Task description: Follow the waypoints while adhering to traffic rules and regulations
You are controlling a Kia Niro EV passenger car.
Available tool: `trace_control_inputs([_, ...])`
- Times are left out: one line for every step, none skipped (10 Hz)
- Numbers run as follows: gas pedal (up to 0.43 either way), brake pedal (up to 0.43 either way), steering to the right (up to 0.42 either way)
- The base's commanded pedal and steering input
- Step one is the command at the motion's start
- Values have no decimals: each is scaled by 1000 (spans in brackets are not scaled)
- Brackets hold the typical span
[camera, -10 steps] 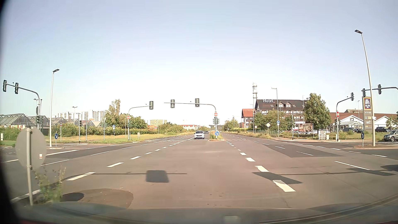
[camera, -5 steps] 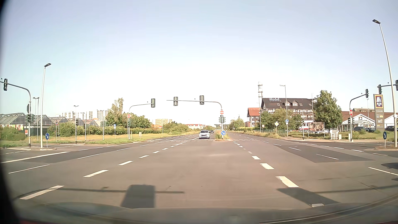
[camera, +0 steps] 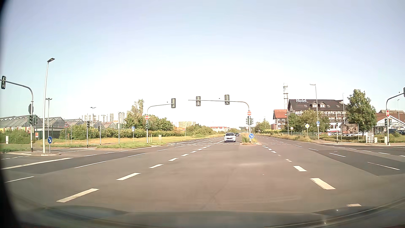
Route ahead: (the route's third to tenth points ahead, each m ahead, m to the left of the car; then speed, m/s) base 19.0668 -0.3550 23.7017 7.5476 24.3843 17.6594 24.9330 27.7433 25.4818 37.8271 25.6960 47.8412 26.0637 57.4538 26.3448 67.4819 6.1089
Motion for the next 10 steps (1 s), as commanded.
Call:
trace_control_inputs([248, 30, -172])
trace_control_inputs([248, 30, -179])
trace_control_inputs([240, 24, -184])
trace_control_inputs([240, 24, -187])
trace_control_inputs([220, 30, -189])
trace_control_inputs([220, 30, -189])
trace_control_inputs([220, 30, -193])
trace_control_inputs([220, 30, -197])
trace_control_inputs([220, 30, -200])
trace_control_inputs([220, 30, -200])
